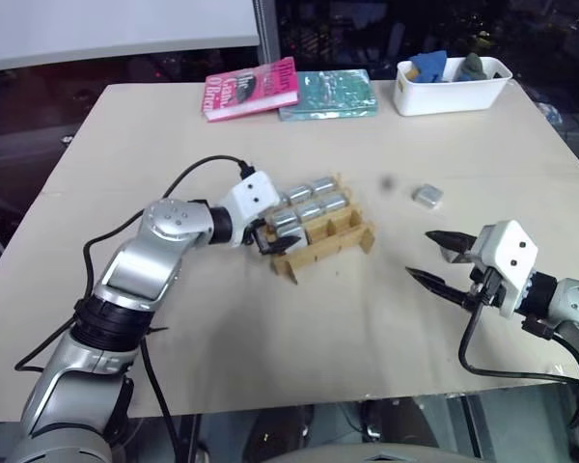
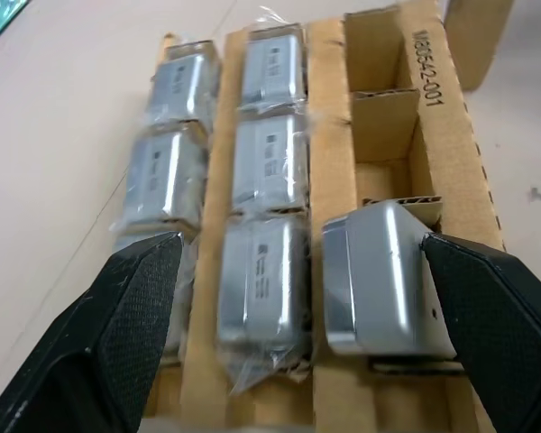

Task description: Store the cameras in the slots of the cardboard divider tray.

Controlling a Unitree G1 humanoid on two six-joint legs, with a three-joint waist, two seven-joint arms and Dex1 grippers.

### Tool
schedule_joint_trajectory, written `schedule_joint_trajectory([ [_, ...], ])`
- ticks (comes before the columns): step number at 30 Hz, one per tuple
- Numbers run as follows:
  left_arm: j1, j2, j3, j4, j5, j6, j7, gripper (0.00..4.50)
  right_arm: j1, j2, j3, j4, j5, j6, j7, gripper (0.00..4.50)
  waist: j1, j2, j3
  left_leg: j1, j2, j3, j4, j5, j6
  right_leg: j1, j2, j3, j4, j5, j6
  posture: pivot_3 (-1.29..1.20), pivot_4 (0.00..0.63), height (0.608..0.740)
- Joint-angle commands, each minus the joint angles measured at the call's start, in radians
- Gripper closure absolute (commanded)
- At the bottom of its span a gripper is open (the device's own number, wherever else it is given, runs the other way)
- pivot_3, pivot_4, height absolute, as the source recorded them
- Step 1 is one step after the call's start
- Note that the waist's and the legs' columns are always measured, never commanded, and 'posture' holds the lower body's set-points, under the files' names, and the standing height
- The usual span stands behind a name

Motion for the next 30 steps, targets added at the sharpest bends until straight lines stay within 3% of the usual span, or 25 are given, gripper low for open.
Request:
schedule_joint_trajectory([
  [1, 0.004, 0.006, 0.003, 0.001, 0.055, -0.069, 0.023, 0.09, 0.006, -0.009, -0.04, -0.051, 0.005, 0.006, -0.017, 1.34, 0.0, 0.0, 0.0, 0.0, 0.0, 0.0, 0.0, 0.0, 0.0, 0.0, 0.0, 0.0, 0.0, 0.0, 0.0, 0.0, 0.15, 0.74],
  [9, 0.037, -0.011, 0.076, -0.044, 0.022, -0.107, 0.024, 0.09, -0.009, -0.011, -0.045, -0.038, 0.009, 0.011, -0.019, 1.34, -0.001, 0.0, 0.0, 0.0, 0.0, 0.0, 0.0, 0.0, 0.0, 0.0, 0.0, 0.0, 0.0, 0.0, 0.0, 0.0, 0.15, 0.74],
  [16, 0.109, -0.049, 0.293, -0.164, -0.236, 0.067, 0.001, 0.09, -0.052, -0.035, -0.044, 0.088, -0.028, 0.088, -0.053, 1.34, -0.004, 0.0, 0.0, 0.0, 0.0, 0.0, 0.001, 0.0, 0.0, 0.0, -0.001, 0.0, 0.0, 0.0, 0.0, 0.0, 0.15, 0.74],
  [20, 0.227, -0.051, 0.373, -0.216, -0.288, -0.023, -0.027, 0.09, -0.104, -0.04, -0.027, 0.165, -0.061, 0.081, -0.055, 1.34, -0.002, 0.0, 0.0, 0.0, 0.0, 0.001, 0.0, 0.0, 0.0, 0.0, 0.0, 0.001, 0.0, 0.0, 0.0, 0.0, 0.15, 0.74],
  [26, 0.382, -0.044, 0.528, -0.326, -0.582, 0.111, -0.091, 0.03, -0.148, -0.085, -0.031, 0.26, -0.078, 0.136, -0.028, 1.34, 0.002, 0.0, 0.0, 0.0, 0.0, 0.0, 0.0, 0.0, 0.0, 0.0, -0.001, 0.0, -0.001, 0.0, 0.0, 0.0, 0.15, 0.74],
  [30, 0.475, -0.015, 0.582, -0.389, -0.668, 0.111, -0.134, 0.03, -0.146, -0.143, -0.03, 0.304, -0.081, 0.133, 0.034, 1.34, 0.0, 0.001, 0.0, 0.0, 0.0, 0.0, 0.0, 0.0, 0.0, 0.0, -0.002, 0.0, -0.002, 0.0, 0.0, 0.0, 0.15, 0.74],
])
